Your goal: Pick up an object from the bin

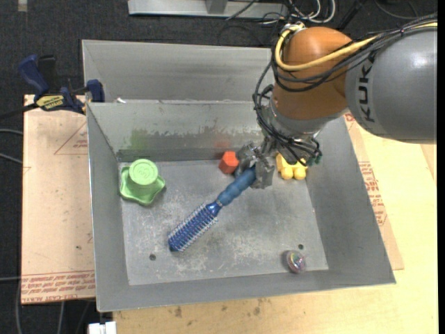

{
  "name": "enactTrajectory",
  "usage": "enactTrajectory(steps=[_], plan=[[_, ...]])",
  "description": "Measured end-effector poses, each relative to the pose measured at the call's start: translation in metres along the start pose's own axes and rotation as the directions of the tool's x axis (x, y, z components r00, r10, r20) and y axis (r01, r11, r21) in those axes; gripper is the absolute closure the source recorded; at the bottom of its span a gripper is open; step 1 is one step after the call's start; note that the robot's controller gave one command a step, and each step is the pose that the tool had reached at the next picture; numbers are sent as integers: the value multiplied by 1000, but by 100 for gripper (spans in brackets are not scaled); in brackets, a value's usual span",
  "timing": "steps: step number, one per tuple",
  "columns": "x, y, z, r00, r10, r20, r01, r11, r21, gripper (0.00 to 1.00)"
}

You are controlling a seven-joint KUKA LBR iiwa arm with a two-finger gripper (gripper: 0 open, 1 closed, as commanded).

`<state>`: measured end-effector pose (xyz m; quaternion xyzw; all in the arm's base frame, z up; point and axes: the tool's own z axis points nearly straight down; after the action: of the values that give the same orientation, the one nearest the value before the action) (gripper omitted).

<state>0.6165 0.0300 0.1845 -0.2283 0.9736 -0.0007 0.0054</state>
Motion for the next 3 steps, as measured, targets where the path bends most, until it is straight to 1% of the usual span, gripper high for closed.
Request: enactTrajectory(steps=[1, 2, 3], plan=[[29, 4, -105, 805, -594, -1, 594, 805, -2, 100], [69, 40, 27, 875, -484, -11, 484, 875, -17, 100], [49, 14, 42, 861, -509, -3, 509, 861, -7, 100]])
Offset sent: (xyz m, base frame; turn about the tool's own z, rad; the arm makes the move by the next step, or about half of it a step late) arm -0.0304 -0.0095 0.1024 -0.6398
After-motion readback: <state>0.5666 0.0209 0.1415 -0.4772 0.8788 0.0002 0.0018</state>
